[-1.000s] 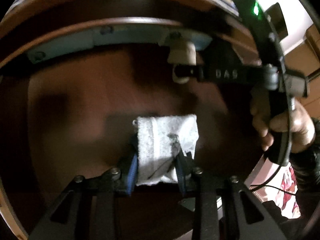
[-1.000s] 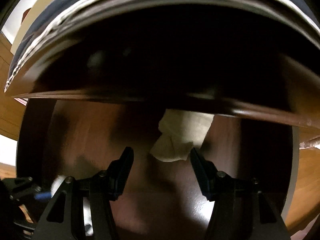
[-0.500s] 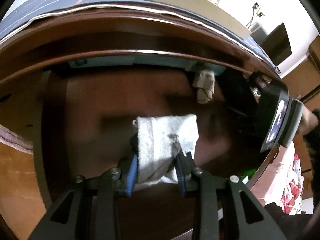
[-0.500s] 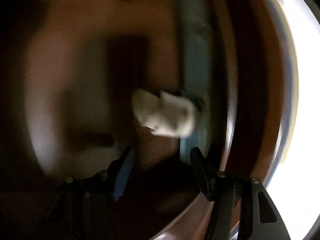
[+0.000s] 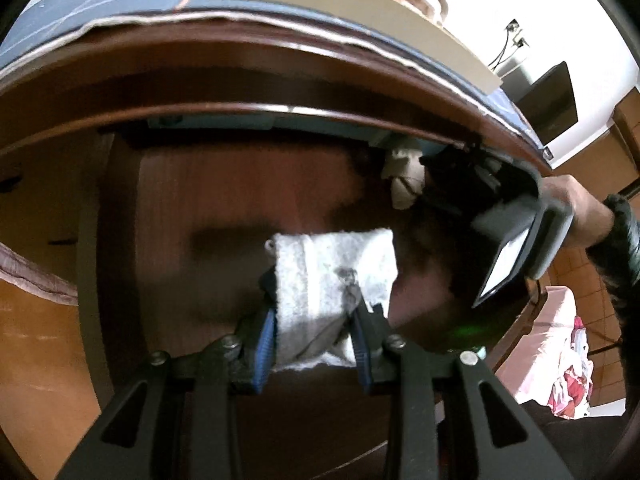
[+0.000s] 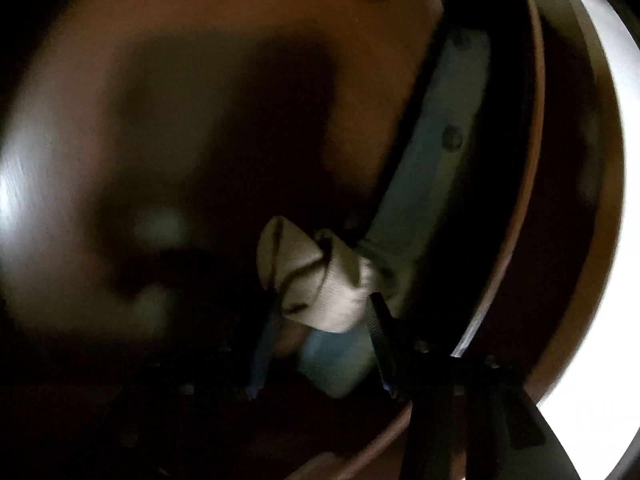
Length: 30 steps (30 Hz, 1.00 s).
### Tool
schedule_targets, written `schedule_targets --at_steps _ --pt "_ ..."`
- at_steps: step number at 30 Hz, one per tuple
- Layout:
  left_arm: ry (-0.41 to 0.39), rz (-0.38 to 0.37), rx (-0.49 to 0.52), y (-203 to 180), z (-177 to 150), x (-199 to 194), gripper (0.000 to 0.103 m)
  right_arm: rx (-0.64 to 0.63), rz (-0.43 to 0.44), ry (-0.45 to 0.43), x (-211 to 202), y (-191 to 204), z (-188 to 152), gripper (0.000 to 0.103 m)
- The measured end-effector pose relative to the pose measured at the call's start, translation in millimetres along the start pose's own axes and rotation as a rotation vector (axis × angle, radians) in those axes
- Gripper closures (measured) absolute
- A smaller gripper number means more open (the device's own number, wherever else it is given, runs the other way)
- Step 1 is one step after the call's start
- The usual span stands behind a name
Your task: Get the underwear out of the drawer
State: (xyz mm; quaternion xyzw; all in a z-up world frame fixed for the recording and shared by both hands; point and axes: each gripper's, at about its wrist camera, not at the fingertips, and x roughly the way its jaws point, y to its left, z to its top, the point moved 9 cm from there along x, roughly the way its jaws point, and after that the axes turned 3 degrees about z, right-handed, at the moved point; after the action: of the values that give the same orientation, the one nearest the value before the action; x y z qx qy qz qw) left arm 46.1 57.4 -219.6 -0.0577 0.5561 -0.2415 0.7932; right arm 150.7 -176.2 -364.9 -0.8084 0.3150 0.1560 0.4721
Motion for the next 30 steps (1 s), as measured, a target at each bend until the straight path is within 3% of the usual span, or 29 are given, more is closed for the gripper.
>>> schedule_targets --at_steps 5,12,16,17,18,19,25,28,29,30 --pt "-0.008 -0.015 0.003 -1 4 -5 0.071 -0.335 -0.192 0.010 8 20 3 0.056" --pt "0.005 -0.034 0.004 -1 2 0 0.071 -0.528 -0.369 0.084 48 12 -1 0.055" --pt "0.004 -0.038 -0.003 2 2 0 0.071 -0.455 -0.378 0.053 52 10 15 0.058" --pt "0.003 -0.036 -0.005 2 2 0 0.071 -0.431 -0.378 0.045 50 10 18 0.065" --pt "0.001 -0.034 -0.006 2 2 0 0.071 -0.406 -0.371 0.036 47 9 23 0.094" --pt "-0.001 -0.034 -0.007 2 3 -1 0.071 -0.376 -0.330 0.039 46 12 22 0.101" --pt "-0.011 -0.025 -0.011 -1 0 -3 0.071 -0.140 -0.208 -0.049 10 10 36 0.102" --pt "-0.012 -0.018 -0.008 -2 0 -3 0.071 -0.089 -0.214 -0.106 -9 6 40 0.102" --pt "-0.014 -0.017 -0.006 -3 1 -3 0.071 -0.089 -0.234 -0.103 -10 4 41 0.100" --pt "-0.017 -0.017 -0.004 -5 1 -4 0.071 -0.093 -0.234 -0.091 -7 5 42 0.091"
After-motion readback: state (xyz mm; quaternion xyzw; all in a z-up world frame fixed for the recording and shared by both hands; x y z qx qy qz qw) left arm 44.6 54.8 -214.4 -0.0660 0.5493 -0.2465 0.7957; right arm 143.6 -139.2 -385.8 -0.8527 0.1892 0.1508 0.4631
